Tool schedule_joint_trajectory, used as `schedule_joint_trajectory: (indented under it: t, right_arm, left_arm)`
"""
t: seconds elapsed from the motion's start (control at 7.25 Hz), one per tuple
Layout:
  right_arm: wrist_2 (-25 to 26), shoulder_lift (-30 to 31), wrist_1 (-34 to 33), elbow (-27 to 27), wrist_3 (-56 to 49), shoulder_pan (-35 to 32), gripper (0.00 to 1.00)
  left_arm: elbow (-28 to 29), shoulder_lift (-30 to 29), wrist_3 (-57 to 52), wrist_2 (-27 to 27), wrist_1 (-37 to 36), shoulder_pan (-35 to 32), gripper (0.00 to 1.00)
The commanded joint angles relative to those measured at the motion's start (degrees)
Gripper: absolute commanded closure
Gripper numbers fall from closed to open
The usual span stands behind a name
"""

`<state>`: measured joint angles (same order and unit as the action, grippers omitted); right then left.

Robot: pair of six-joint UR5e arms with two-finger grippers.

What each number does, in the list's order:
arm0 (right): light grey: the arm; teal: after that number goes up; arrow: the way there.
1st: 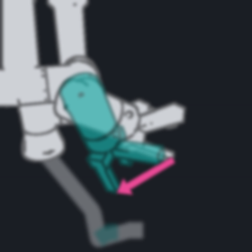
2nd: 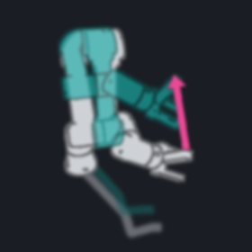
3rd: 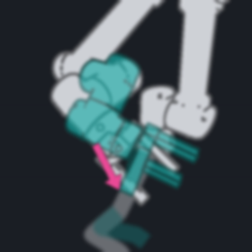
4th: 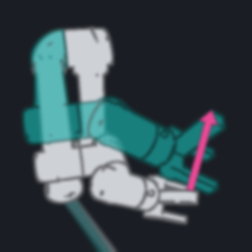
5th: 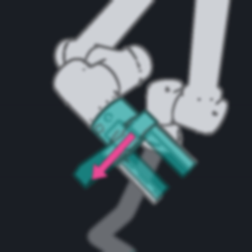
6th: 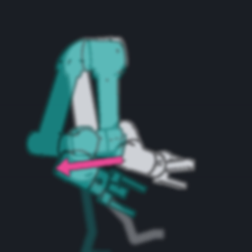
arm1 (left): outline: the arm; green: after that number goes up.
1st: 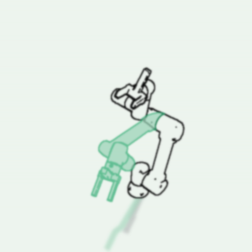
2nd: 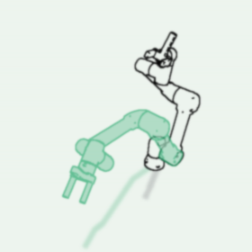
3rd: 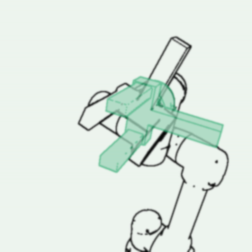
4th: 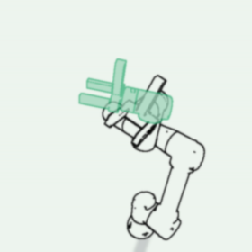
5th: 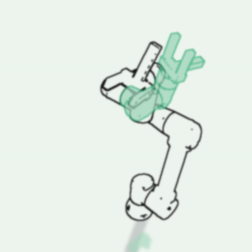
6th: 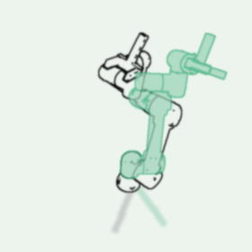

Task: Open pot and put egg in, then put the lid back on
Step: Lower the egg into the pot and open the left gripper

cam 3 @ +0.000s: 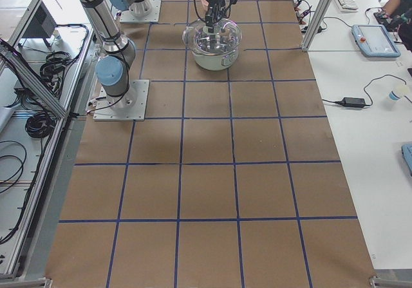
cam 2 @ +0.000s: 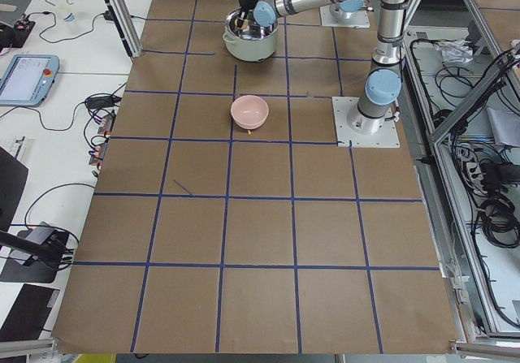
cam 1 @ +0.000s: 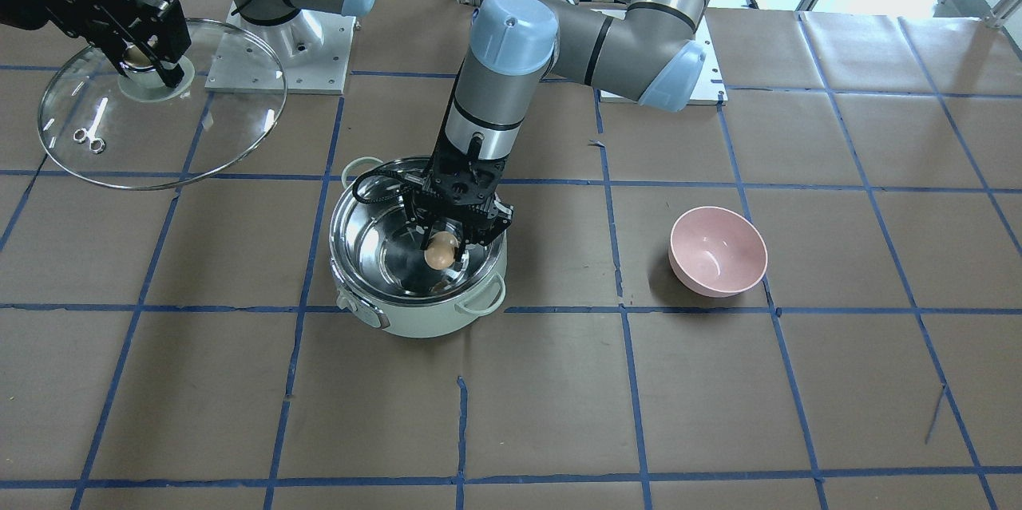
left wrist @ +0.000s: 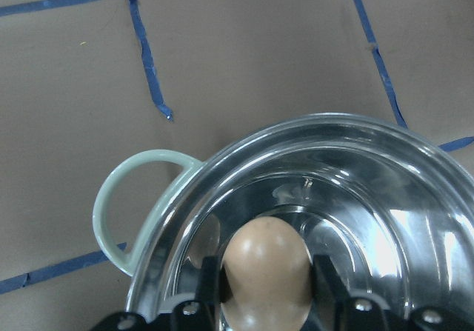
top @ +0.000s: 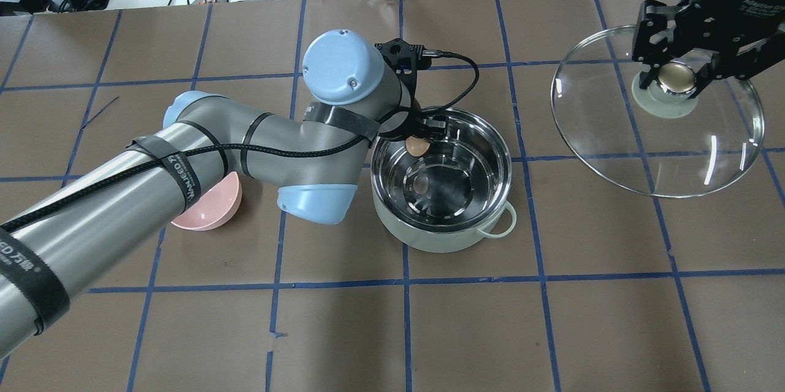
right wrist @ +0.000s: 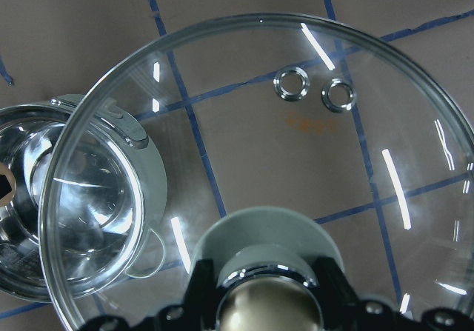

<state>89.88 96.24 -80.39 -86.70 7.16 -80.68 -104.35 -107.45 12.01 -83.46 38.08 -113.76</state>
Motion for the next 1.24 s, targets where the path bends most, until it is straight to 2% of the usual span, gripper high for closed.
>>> schedule_joint_trajectory:
  t: [0.0, 0.28, 0.55, 0.69, 0.83, 1.1]
  right_arm:
    - [0.03, -0.26, 0.41, 0.04, -2.14, 2.27, 0.65]
    - [-0.67, -0.35, 0.32, -0.14, -3.73, 2.54, 0.69]
    - [-0.93, -0.35, 0.32, -0.14, -5.22, 2.72, 0.79]
    - [-2.76, -0.35, 0.32, -0.14, -5.06, 2.72, 0.80]
    - [-3.91, -0.35, 0.32, -0.31, -5.06, 2.72, 0.80]
    - [-4.80, -0.44, 0.32, -0.31, -5.14, 2.72, 0.82]
  left_arm:
    - [0.02, -2.75, 3.01, -3.98, -3.68, -2.60, 0.87]
    - [0.55, -5.57, 4.41, -4.08, -8.71, -3.13, 0.85]
    - [0.73, -5.84, 5.56, -3.99, -8.81, -3.31, 0.82]
    - [0.81, -6.62, 5.65, -3.99, -9.16, -3.39, 0.80]
    - [0.99, -6.72, 5.65, -3.99, -9.33, -3.48, 0.70]
    - [1.25, -6.72, 5.65, -5.21, -9.42, -3.48, 0.38]
